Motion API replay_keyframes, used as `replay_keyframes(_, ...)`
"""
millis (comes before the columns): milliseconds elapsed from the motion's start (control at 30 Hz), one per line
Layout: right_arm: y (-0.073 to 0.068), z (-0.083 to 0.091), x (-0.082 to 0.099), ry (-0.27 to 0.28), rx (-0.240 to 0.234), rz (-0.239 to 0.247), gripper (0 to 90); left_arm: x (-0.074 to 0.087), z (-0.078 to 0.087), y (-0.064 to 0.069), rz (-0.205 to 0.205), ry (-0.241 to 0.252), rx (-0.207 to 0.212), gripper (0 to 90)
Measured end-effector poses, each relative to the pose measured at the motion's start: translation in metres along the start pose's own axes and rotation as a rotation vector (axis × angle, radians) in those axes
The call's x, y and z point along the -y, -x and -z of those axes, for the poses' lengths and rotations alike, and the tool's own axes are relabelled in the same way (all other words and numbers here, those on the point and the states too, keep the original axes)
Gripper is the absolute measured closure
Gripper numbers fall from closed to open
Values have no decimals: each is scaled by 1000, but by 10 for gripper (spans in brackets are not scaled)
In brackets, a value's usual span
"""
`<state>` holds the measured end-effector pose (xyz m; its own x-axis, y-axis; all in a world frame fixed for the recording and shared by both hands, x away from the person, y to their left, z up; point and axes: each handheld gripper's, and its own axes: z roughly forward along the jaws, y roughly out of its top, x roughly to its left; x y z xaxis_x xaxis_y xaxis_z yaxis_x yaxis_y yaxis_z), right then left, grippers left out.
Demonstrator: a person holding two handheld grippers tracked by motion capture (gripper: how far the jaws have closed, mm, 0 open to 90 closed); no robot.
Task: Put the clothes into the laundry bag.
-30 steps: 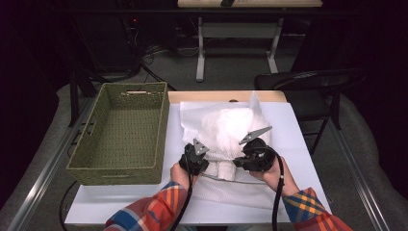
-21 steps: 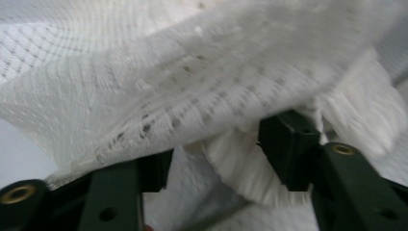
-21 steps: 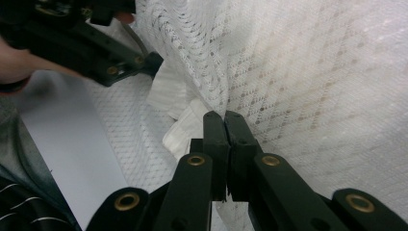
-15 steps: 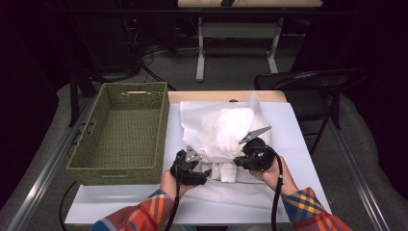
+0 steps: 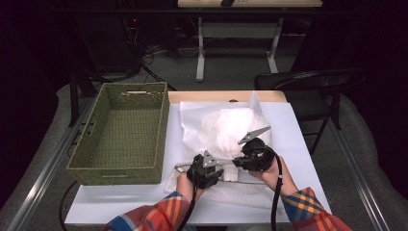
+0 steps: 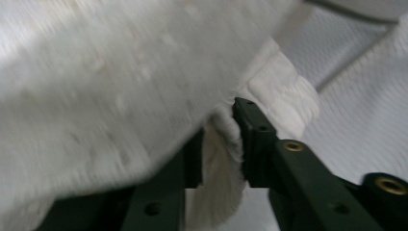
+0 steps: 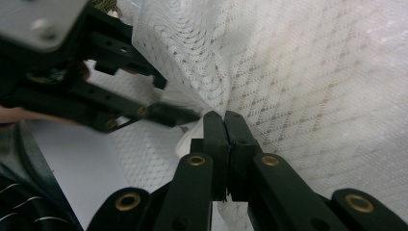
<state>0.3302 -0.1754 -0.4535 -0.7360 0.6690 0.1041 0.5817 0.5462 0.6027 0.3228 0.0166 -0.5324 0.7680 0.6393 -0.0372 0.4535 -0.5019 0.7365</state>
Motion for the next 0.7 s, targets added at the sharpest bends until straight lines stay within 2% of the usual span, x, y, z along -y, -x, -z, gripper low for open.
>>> replay_keyframes(67, 0, 2, 0, 4, -4, -1, 899, -6, -3, -5, -21, 19, -57, 800)
replay_keyframes(133, 0, 5, -1, 8, -5, -3, 900, -9, -6, -13, -4, 21, -97, 823)
replay_keyframes(167, 0, 6, -1, 15, -7, -8, 900, -8, -8, -17, -13, 16, -121, 825)
replay_keyframes(233, 1, 5, -1, 11, -8, -11, 899, -3, -11, -25, 19, 0, -127, 820)
replay_keyframes(267, 1, 4, 0, 9, -11, -12, 899, 0, -11, -28, 17, -2, -130, 808)
replay_keyframes(400, 2, -1, 1, -3, -8, -11, 897, 4, -4, -28, 15, -12, -102, 672)
replay_keyframes(467, 2, -1, 1, -3, -8, -15, 896, 4, 5, -27, -11, -31, -76, 537)
replay_keyframes(500, 3, 0, 1, -6, -7, -13, 896, 5, 9, -25, -17, -26, -73, 505)
replay_keyframes(567, 3, 0, 1, -4, -6, -17, 896, 7, 18, -24, -30, -46, -50, 434)
replay_keyframes(700, 3, 0, 1, -6, -5, -15, 896, 14, 38, -23, -62, -64, -34, 360)
